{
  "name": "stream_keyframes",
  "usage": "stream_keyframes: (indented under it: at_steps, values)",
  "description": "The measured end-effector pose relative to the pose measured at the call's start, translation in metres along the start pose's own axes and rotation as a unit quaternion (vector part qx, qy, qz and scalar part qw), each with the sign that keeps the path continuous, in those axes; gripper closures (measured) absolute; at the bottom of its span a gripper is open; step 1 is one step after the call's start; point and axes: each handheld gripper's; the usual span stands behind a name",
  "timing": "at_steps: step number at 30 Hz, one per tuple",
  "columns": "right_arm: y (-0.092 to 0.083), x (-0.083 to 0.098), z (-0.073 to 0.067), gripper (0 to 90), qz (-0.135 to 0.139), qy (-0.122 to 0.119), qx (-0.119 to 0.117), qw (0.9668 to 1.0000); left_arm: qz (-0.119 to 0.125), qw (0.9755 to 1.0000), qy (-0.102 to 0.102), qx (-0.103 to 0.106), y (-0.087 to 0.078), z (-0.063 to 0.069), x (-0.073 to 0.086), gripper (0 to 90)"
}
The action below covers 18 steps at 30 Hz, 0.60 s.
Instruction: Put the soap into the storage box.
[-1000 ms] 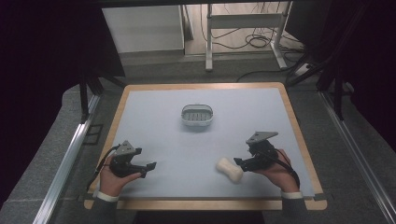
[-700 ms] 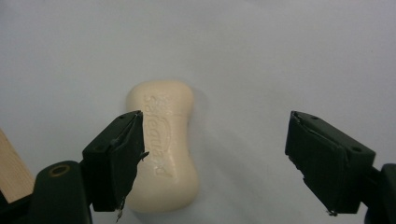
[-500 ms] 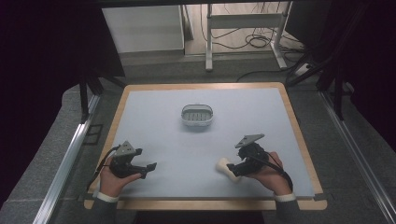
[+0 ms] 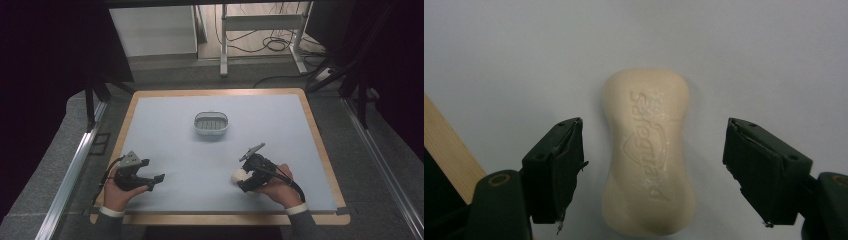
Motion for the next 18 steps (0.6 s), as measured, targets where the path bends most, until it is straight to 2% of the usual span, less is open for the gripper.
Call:
stream_keyframes:
  at_steps: [8, 14, 18]
  values:
    - [0.013, -0.004, 0.003, 28.3, -0.038, 0.013, -0.001, 0.9992, 0.004, 1.0000, -0.001, -0.002, -0.002, -0.001, 0.000, 13.0]
    - [0.023, -0.010, 0.000, 30.9, -0.068, 0.006, -0.001, 0.9976, 0.002, 1.0000, 0.001, -0.001, -0.002, 0.000, 0.000, 13.0]
    - [0.026, -0.011, -0.001, 37.6, -0.077, 0.006, -0.002, 0.9970, 0.001, 1.0000, 0.001, -0.002, -0.001, 0.000, 0.001, 12.9]
Point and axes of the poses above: each handheld gripper's, and its own axes: y roughly forward along the jaws, x roughly out of its underside, z roughly to its right, and after that the axes turned 1 degree about -y, right-handed
